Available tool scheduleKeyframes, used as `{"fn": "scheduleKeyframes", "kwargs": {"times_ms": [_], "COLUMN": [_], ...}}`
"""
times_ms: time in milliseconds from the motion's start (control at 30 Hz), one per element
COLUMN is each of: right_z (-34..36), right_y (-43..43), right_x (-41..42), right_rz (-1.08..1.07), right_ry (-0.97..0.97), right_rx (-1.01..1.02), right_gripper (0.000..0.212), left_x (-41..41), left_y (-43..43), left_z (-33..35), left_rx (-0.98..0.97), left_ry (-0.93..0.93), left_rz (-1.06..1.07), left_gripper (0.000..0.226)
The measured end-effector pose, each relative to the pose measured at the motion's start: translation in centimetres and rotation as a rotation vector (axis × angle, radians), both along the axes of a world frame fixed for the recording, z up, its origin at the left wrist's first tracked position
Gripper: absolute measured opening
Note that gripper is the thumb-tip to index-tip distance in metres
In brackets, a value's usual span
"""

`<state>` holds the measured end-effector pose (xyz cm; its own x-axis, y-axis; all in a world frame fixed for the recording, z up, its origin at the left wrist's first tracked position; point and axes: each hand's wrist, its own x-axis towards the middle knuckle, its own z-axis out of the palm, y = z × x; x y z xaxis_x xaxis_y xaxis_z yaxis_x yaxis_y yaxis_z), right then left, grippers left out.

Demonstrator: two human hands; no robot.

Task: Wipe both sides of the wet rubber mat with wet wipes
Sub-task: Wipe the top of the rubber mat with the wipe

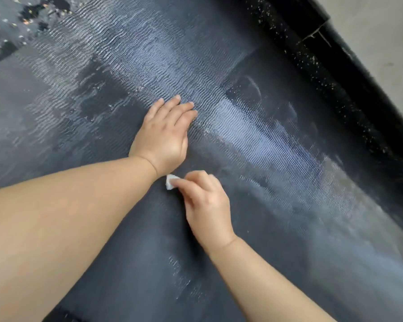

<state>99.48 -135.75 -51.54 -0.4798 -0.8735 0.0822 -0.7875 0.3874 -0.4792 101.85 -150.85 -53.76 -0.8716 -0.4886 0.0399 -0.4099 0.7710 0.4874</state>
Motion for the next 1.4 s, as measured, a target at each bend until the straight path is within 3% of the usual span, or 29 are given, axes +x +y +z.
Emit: {"fn": "scheduleKeyframes", "kwargs": {"times_ms": [67, 233, 300, 500, 600, 700, 767, 867, 967, 1033, 1133, 1233, 1400], "right_z": [0.7, 0.9, 0.2, 0.0, 0.8, 2.4, 3.0, 2.5, 1.1, 0.1, -0.1, 0.9, 3.2], "right_y": [0.1, -4.0, -4.8, -0.8, 2.7, 3.8, 2.7, -0.3, -2.4, -2.9, -2.8, -0.2, 3.9], "right_x": [-0.7, -8.0, -8.2, 6.7, 13.9, 14.9, 12.1, 5.8, 1.1, 1.2, 6.2, 14.1, 19.2], "right_rz": [0.004, -0.498, -0.592, -0.359, -0.169, -0.021, -0.125, -0.448, -0.760, -0.805, -0.692, -0.399, 0.014], "right_ry": [-0.072, -0.058, -0.084, -0.036, -0.116, -0.221, -0.202, -0.062, -0.115, -0.111, -0.062, -0.073, -0.333], "right_rx": [0.024, 0.063, 0.080, 0.053, 0.071, 0.120, 0.101, 0.096, 0.122, 0.165, 0.144, 0.109, 0.268], "right_gripper": [0.018, 0.017, 0.019, 0.020, 0.023, 0.021, 0.020, 0.021, 0.021, 0.023, 0.023, 0.023, 0.027], "left_x": [0.2, 0.1, 0.8, 7.7, 10.9, 13.7, 15.3, 17.0, 18.3, 19.1, 19.5, 19.4, 19.6], "left_y": [-0.3, -2.1, -2.7, -1.0, -0.7, -1.0, -1.2, -1.4, -1.9, -2.2, -2.3, -2.1, -1.8], "left_z": [-0.1, 0.1, 0.4, 0.2, 0.2, 0.1, 0.1, 0.3, 0.5, 0.4, 0.2, 0.4, 0.5], "left_rx": [0.032, 0.088, 0.046, -0.104, -0.144, -0.196, -0.209, -0.179, -0.167, -0.172, -0.188, -0.179, -0.170], "left_ry": [0.007, -0.116, -0.189, -0.234, -0.257, -0.275, -0.280, -0.277, -0.272, -0.280, -0.281, -0.266, -0.258], "left_rz": [-0.004, -0.143, -0.223, -0.269, -0.314, -0.375, -0.405, -0.438, -0.474, -0.495, -0.507, -0.486, -0.472], "left_gripper": [0.047, 0.053, 0.055, 0.057, 0.056, 0.056, 0.056, 0.056, 0.056, 0.056, 0.057, 0.057, 0.056]}}
